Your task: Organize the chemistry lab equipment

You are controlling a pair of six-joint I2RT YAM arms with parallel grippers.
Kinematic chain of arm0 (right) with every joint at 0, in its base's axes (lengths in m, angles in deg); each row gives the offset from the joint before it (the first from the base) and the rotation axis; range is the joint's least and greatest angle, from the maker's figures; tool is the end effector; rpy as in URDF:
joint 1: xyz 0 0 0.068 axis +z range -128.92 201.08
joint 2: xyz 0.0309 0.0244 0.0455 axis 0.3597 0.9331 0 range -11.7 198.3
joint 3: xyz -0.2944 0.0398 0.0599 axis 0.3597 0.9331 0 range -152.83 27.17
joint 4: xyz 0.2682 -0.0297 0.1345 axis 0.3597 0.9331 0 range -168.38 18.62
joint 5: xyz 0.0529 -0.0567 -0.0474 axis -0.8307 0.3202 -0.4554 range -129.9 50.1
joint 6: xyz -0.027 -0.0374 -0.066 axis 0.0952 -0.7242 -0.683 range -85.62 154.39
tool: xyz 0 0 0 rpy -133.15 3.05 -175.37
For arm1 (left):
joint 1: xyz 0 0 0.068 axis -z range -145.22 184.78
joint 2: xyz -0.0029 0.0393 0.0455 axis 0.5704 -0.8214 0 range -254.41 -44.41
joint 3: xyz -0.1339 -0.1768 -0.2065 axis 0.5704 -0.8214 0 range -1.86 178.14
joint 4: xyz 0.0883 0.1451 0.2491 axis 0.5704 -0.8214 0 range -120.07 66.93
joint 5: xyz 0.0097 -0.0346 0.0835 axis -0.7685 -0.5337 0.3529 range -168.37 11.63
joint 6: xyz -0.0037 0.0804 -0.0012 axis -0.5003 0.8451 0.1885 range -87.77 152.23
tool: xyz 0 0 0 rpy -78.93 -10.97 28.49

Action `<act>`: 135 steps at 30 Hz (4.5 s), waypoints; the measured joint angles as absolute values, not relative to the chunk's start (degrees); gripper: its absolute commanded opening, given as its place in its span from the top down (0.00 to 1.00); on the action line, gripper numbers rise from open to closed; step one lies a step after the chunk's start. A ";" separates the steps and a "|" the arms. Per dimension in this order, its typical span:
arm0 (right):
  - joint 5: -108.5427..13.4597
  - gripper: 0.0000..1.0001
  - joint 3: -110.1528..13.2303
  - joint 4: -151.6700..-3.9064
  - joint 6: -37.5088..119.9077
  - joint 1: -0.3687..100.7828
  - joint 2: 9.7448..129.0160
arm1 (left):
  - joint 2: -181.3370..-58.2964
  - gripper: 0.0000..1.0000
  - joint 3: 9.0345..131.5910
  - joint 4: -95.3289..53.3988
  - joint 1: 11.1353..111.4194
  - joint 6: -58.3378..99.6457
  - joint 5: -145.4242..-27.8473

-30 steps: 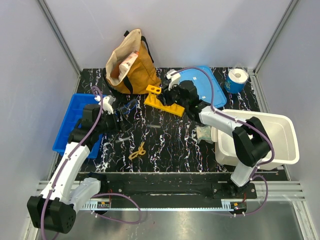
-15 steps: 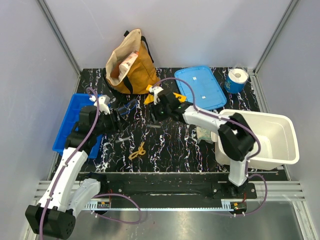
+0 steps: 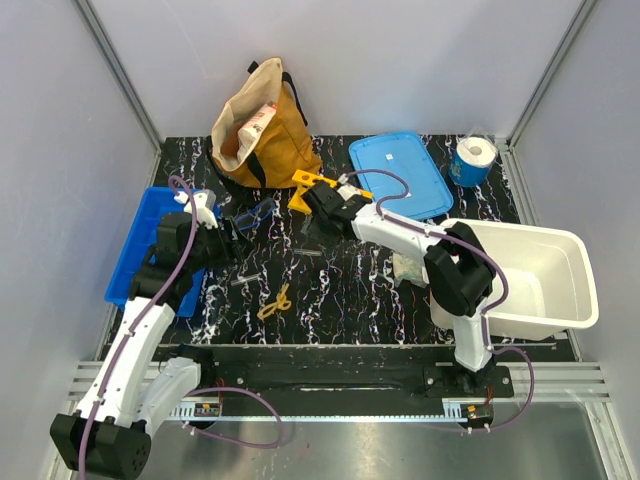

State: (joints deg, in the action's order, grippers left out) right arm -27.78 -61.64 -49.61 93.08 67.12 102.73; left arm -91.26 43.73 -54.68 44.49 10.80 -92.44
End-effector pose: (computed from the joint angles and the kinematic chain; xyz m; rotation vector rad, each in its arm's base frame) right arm 0.3645 0.3569 0.1966 0.3686 2.5325 0.4845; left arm 0.2195 -0.0547 0.3057 -0.0768 2.1803 -0.5767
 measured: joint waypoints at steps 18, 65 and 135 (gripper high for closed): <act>-24.07 0.48 -82.71 -19.36 138.48 67.21 115.28 | -87.85 0.35 43.73 -55.58 44.49 10.80 -90.25; -21.90 0.87 -99.78 -3.62 140.16 66.88 130.25 | -86.61 0.35 43.73 -56.08 44.60 10.30 -89.42; -33.38 0.83 -48.40 -131.31 31.86 59.78 109.46 | -85.03 0.34 41.78 -56.78 44.60 11.02 -91.13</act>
